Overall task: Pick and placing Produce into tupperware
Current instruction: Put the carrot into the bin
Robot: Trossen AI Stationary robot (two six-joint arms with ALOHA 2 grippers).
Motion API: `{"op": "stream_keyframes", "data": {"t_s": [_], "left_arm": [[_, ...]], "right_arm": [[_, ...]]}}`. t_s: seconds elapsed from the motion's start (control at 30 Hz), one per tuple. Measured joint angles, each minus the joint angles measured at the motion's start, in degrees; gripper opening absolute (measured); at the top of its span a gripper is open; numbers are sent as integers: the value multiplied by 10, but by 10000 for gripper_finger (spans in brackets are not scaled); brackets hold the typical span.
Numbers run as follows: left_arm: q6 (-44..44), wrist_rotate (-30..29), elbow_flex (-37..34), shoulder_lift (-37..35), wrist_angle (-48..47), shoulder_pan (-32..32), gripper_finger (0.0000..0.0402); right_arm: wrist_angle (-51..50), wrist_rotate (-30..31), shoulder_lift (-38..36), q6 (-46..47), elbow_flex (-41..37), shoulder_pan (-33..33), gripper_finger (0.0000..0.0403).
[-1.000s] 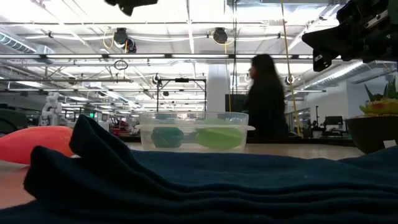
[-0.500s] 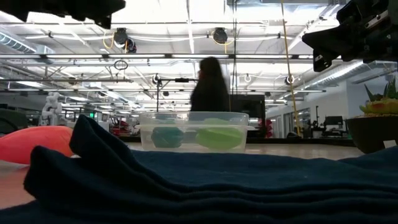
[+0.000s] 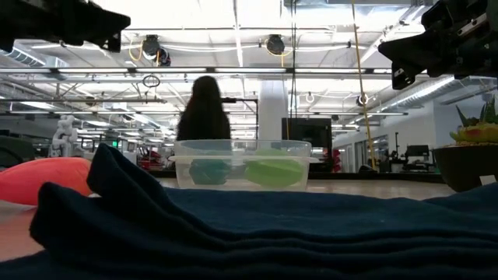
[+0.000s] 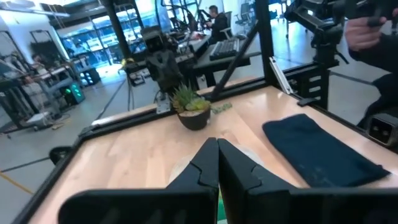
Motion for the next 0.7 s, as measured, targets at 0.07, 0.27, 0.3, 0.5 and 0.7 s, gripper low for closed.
{"op": "stream_keyframes", "data": {"t_s": [0.07,0.27,0.3,0.5,0.7], "left_arm": [[-8,4,-7,-5,-1,0,0],[-39,5,-7,-5,0,0,1],[-45,4,-7,-4,0,0,2],[-37,3,-7,-4,0,0,1],[-46,1,-7,-4,4,0,13]], "right_arm": [[0,-1,0,0,0,0,0],[-9,-1,0,-14,0,0,0],[-12,-1,0,-15,0,0,0],[-20,-1,0,-12,0,0,0],[-20,-1,0,-11,0,0,0]]}}
